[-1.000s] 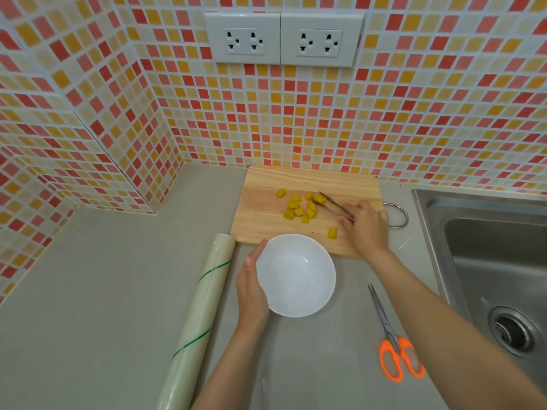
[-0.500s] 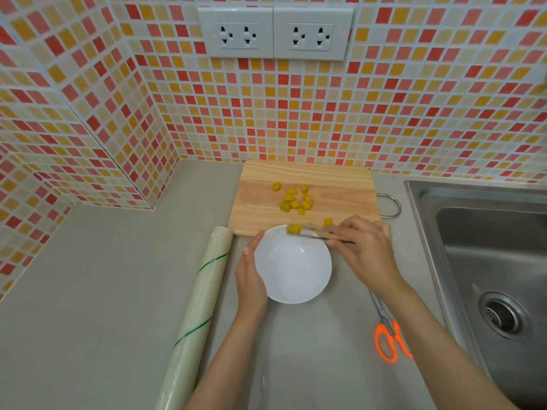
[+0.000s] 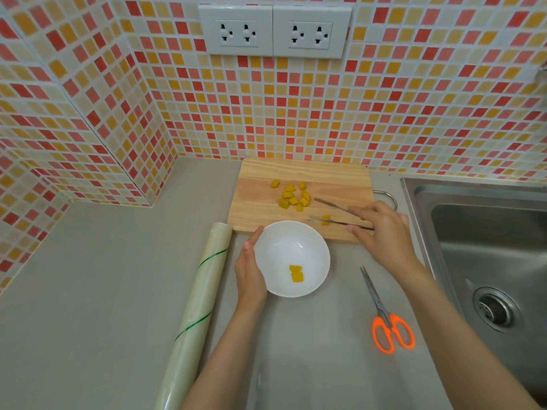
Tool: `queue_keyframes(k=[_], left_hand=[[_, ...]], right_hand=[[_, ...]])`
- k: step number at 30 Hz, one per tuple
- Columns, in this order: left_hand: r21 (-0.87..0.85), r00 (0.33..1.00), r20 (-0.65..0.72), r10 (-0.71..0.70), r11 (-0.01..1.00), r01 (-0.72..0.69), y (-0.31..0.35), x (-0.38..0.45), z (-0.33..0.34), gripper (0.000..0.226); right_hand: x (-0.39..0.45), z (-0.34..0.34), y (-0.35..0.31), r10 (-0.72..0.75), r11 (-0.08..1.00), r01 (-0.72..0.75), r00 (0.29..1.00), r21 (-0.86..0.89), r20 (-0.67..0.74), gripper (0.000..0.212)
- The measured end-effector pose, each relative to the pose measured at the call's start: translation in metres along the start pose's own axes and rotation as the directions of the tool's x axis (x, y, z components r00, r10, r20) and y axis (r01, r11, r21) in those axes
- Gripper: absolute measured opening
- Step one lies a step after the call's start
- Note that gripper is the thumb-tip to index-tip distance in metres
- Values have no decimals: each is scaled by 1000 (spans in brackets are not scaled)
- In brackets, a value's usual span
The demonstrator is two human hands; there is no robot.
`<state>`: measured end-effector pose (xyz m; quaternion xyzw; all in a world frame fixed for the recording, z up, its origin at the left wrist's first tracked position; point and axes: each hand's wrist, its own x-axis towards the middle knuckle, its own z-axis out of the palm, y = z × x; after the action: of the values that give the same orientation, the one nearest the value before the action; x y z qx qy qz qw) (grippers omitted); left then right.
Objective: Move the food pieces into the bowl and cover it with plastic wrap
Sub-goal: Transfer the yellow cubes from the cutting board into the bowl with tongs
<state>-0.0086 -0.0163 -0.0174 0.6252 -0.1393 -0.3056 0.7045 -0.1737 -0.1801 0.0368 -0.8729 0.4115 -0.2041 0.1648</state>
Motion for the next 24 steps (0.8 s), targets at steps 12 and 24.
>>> queue_keyframes(k=[12,24], left_hand=[[-5,1000,-10,-16,1000,16,1,-1,1,45],[-13,1000,-18,-16,1000,16,3,0,2,45]], right_hand=[[-3,31,19,205,978,-204,979,46,1,28],[-27,13,-38,-55,992,38,989,118,139,34]])
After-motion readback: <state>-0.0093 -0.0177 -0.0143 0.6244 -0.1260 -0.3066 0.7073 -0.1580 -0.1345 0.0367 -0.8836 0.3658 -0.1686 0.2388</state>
